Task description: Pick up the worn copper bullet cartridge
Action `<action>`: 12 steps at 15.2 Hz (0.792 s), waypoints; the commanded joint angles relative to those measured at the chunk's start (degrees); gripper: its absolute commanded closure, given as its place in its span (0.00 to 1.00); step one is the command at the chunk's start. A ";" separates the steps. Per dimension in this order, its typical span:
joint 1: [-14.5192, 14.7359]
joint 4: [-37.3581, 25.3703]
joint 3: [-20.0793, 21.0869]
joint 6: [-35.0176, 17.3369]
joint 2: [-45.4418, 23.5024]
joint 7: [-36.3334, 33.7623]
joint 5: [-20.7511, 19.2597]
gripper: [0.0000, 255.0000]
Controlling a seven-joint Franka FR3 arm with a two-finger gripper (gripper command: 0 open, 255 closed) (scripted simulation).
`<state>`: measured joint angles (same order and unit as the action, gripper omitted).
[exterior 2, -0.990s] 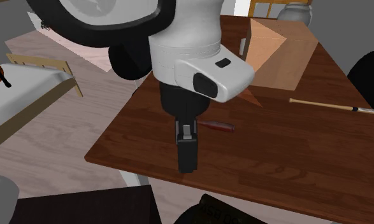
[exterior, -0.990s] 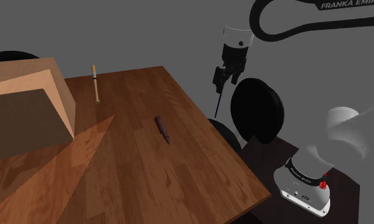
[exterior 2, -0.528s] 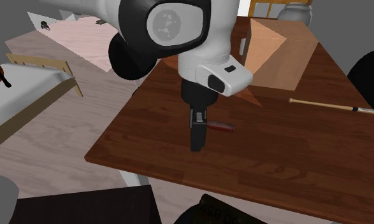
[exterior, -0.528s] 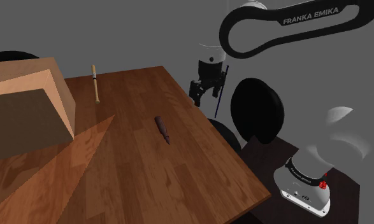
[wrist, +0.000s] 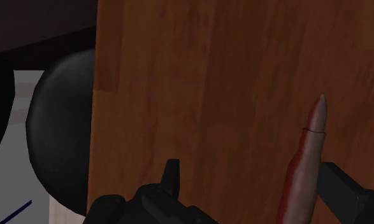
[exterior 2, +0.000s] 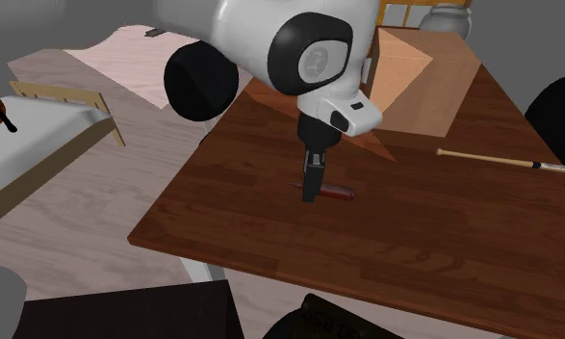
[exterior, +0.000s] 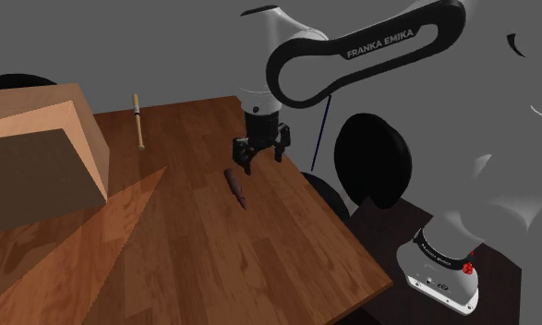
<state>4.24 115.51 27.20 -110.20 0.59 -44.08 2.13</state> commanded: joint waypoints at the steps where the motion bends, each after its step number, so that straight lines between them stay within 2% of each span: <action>1: 0.72 -2.89 0.79 -1.18 -4.79 -3.52 -1.45 0.00; 5: 3.25 -10.49 1.31 -1.67 -14.27 -9.96 -4.56 0.00; 12: 3.65 -7.63 0.86 -6.46 -16.43 -10.45 -5.68 0.00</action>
<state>7.90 107.40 28.13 -115.97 -15.63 -54.54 -3.43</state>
